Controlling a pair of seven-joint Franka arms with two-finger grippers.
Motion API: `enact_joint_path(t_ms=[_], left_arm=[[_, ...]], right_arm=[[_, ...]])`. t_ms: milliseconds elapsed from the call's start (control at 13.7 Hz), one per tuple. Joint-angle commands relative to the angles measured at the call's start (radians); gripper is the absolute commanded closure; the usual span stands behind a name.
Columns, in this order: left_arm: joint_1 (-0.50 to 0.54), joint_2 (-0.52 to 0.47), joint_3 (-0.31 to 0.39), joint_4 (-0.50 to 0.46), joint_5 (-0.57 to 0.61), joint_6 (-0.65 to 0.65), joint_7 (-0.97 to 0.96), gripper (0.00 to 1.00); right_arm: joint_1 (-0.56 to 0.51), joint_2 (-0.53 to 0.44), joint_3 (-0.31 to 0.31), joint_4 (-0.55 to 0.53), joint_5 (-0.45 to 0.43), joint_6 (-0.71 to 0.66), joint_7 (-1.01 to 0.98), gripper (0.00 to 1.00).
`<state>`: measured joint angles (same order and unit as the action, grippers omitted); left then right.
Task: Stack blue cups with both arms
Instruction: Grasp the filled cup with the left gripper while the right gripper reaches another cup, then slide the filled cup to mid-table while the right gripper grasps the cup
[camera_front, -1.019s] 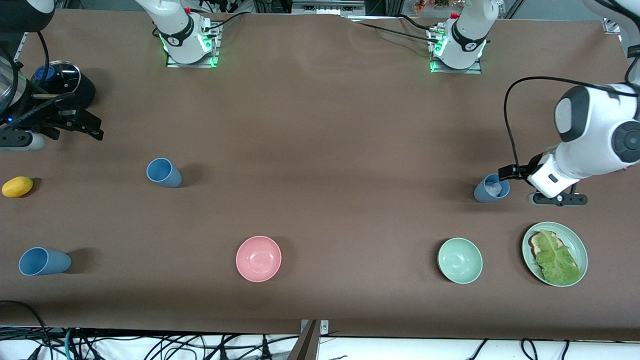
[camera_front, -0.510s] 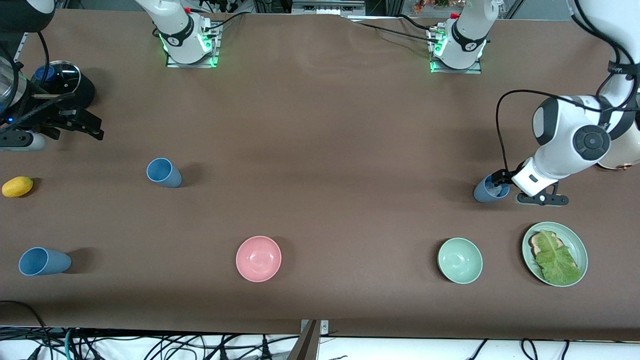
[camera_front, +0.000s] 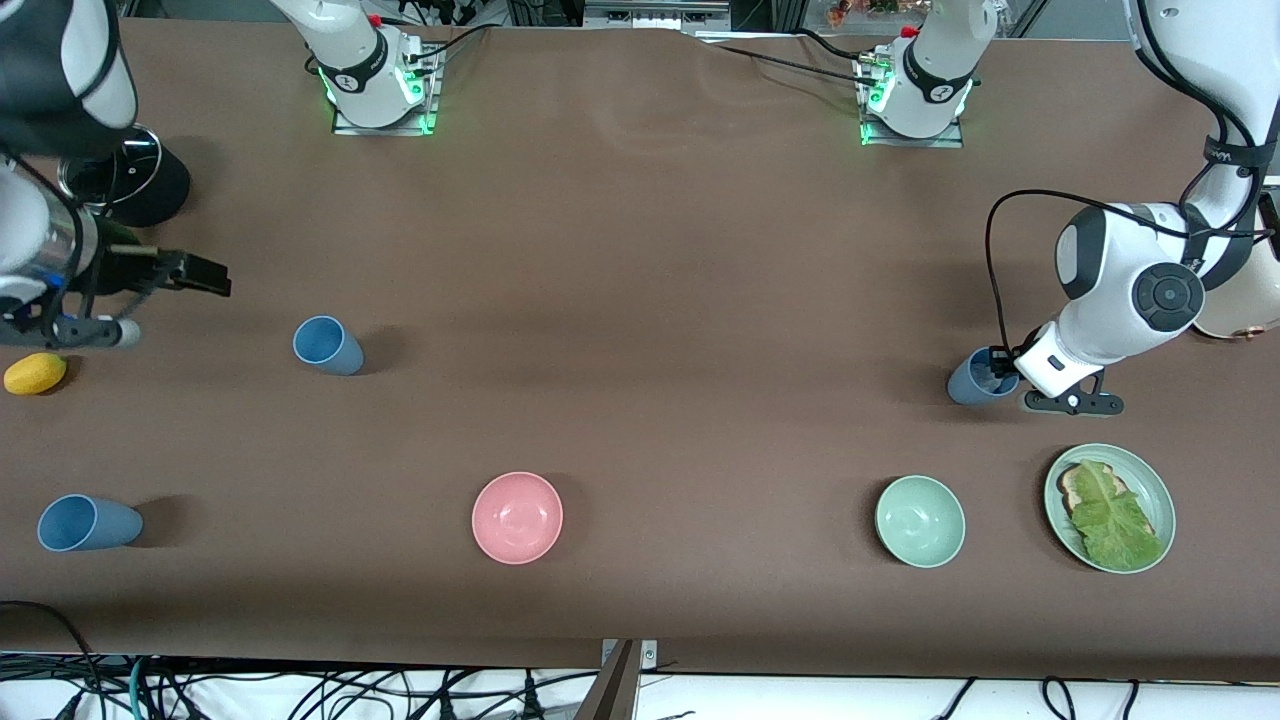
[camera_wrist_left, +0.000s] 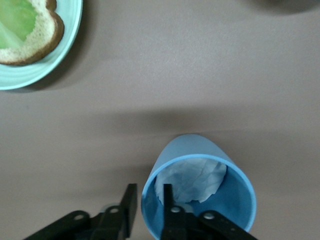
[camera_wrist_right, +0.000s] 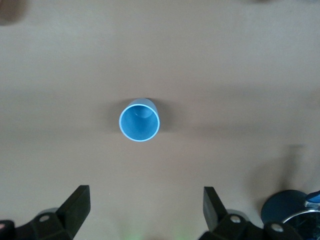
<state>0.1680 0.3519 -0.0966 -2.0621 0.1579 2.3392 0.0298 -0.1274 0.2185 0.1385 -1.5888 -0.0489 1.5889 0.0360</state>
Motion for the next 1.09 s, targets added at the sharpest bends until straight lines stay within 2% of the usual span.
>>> enact_joint_path(t_ms=[0, 146, 291, 510, 655, 1019], left_arm=[[0.005, -0.025, -0.055, 0.037, -0.015, -0.052, 0.004, 1.00], [-0.005, -0.025, -0.110, 0.071, -0.089, -0.078, -0.025, 1.00], [-0.013, -0.021, -0.164, 0.127, -0.092, -0.161, -0.095, 1.00], [-0.060, 0.013, -0.293, 0.191, -0.139, -0.196, -0.394, 1.00], [-0.146, 0.060, -0.296, 0.230, -0.143, -0.190, -0.551, 1.00], [-0.263, 0.157, -0.298, 0.307, -0.141, -0.182, -0.781, 1.00]], right_arm=[[-0.012, 0.004, 0.009, -0.081, -0.022, 0.093, -0.010, 0.00], [-0.012, 0.001, 0.009, -0.182, -0.026, 0.222, -0.010, 0.00], [-0.012, 0.002, 0.006, -0.273, -0.028, 0.349, -0.011, 0.00], [-0.012, 0.010, -0.005, -0.394, -0.045, 0.523, -0.018, 0.00], [-0.014, 0.028, -0.011, -0.463, -0.045, 0.644, -0.022, 0.00], [-0.012, 0.065, -0.030, -0.542, -0.045, 0.770, -0.038, 0.00]])
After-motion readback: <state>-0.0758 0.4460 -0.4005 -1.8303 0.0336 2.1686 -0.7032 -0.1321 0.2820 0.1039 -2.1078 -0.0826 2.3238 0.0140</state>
